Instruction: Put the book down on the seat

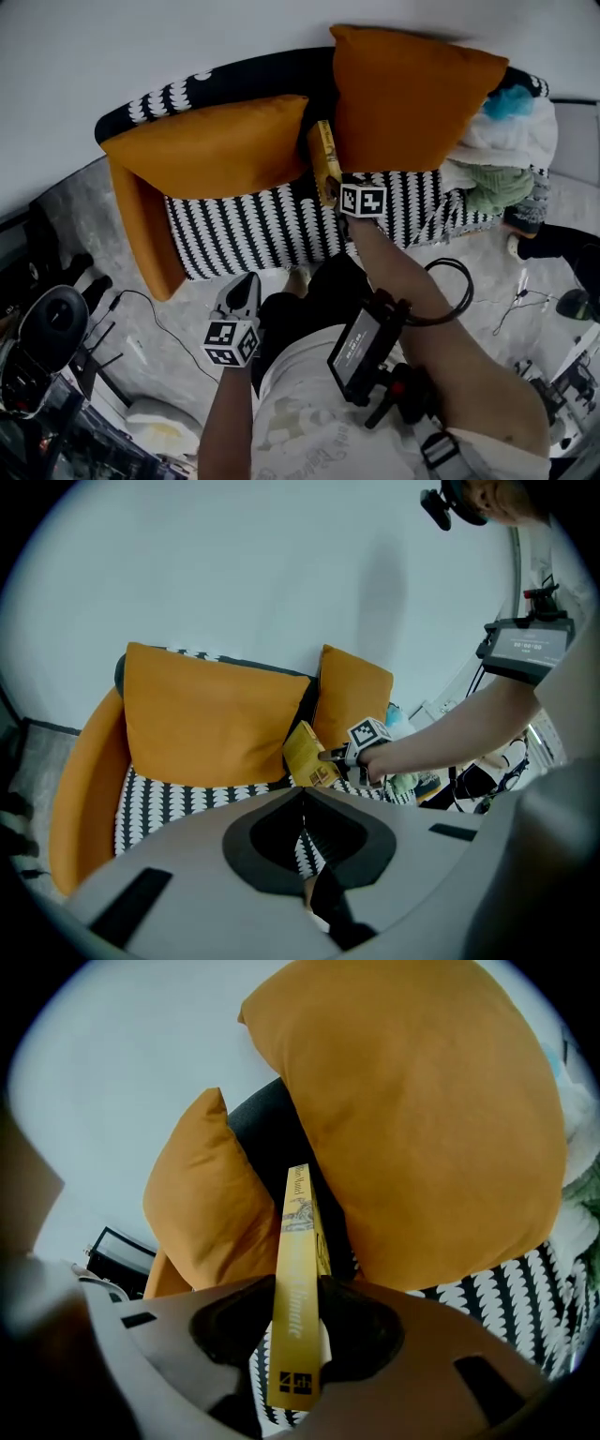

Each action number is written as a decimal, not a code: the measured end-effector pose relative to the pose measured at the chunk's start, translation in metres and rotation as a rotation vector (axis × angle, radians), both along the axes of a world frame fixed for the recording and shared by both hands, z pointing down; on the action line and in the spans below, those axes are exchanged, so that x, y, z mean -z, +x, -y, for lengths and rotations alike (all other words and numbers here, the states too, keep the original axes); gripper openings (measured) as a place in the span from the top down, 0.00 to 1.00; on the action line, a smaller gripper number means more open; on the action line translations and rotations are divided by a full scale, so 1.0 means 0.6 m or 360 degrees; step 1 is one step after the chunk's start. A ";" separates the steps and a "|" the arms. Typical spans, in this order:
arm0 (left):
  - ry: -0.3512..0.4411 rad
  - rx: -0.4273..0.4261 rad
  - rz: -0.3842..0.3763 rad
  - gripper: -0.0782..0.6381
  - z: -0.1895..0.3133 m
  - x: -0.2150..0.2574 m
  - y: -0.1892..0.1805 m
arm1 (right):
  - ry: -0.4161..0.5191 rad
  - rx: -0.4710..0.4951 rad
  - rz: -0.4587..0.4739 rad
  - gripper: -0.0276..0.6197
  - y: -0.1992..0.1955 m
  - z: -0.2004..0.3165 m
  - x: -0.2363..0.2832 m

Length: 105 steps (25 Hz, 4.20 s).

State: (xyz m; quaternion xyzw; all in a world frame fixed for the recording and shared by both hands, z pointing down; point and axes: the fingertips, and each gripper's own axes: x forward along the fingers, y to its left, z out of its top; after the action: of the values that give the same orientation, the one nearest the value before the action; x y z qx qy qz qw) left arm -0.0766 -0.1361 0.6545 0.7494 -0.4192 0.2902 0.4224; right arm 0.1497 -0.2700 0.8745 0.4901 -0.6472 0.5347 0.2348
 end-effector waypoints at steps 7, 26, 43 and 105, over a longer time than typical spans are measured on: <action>-0.0054 -0.0048 -0.0042 0.87 -0.004 -0.013 0.037 | 0.0041 0.0044 -0.0084 0.71 -0.009 0.047 -0.038; -0.0089 0.0031 -0.0031 0.87 -0.030 -0.028 0.027 | 0.0131 0.0160 -0.0008 0.64 -0.091 0.096 -0.054; 0.0007 0.0091 0.0015 0.87 -0.030 -0.018 0.009 | 0.0179 0.0101 0.0170 0.63 -0.104 0.082 -0.025; 0.0577 -0.0490 -0.0325 0.87 -0.081 0.180 0.001 | 0.1134 0.0158 0.0224 0.94 -0.056 -0.332 0.613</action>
State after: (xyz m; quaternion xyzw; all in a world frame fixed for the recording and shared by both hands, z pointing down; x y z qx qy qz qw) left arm -0.0759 -0.0874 0.5464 0.8932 -0.3006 0.1940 0.2723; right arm 0.1163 -0.0710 0.5065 0.4711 -0.8304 0.2960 0.0300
